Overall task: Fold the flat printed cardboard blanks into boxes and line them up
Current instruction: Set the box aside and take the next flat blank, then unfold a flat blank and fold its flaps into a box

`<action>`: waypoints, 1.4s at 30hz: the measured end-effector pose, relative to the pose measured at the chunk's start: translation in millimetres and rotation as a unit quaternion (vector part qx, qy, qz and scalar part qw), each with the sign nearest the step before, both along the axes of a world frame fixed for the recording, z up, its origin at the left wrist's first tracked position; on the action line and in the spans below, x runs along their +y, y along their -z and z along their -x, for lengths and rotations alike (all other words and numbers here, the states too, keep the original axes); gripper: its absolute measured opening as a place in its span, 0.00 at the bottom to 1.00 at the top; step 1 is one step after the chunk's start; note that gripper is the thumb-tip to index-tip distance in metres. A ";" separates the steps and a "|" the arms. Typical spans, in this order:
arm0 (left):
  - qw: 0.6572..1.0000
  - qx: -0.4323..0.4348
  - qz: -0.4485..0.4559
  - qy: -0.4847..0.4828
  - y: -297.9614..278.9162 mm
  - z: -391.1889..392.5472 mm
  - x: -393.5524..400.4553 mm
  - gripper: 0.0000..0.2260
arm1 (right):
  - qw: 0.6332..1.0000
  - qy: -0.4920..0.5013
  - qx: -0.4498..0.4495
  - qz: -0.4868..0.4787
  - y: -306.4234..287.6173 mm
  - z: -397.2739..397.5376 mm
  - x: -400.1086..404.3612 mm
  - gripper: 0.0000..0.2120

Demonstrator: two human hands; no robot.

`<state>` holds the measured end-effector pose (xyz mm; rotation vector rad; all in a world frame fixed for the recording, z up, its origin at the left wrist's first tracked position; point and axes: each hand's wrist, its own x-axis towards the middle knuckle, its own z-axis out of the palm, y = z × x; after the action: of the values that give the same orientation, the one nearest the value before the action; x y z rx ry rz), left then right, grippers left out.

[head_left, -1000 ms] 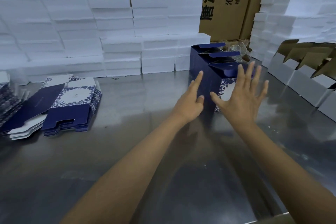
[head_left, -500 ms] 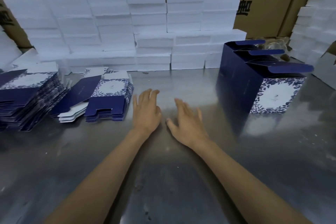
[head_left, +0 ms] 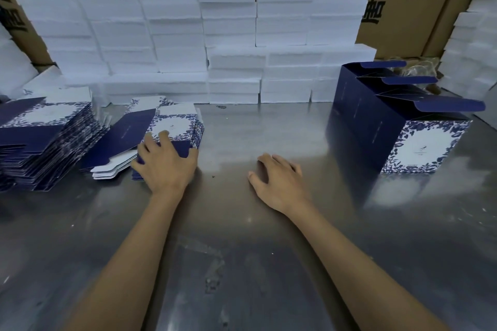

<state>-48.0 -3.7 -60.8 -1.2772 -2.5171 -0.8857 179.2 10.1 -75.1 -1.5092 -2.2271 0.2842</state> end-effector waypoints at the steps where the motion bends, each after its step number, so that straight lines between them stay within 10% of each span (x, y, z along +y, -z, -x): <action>1: 1.000 -0.011 -0.003 -0.005 0.5 1.1 0.8 0.31 | 1.000 0.000 0.000 -0.001 0.0 0.0 0.0 0.21; 11: 0.993 -0.083 -0.058 -0.055 -13.3 21.3 -6.1 0.41 | 1.000 0.001 0.015 0.006 1.1 -1.0 0.3 0.19; 21: 0.955 0.084 -0.283 -0.011 -38.6 -18.9 -18.1 0.34 | 0.979 0.025 0.194 0.055 -8.0 -7.7 -2.2 0.18; 26: 0.939 0.104 -0.324 0.057 -40.3 -62.2 -21.5 0.33 | 0.869 0.004 0.463 0.175 -26.4 -12.7 -7.0 0.11; 33: 0.952 0.100 -0.198 0.211 -20.7 -143.5 -35.9 0.35 | 0.629 -0.043 0.705 0.326 -46.3 -37.5 -2.6 0.27; 37: 0.945 0.145 -0.123 0.265 -13.6 -153.9 -39.6 0.37 | 0.601 -0.010 0.737 0.309 -39.1 -52.1 2.6 0.19; 42: 0.930 0.111 -0.234 0.260 -24.3 -128.6 -33.5 0.23 | 0.646 0.019 0.715 0.267 -36.7 -66.4 7.2 0.17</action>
<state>80.7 -37.2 -36.5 -1.7651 -1.6660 -1.2606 245.6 17.3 -38.4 -0.8256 -0.7674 1.5631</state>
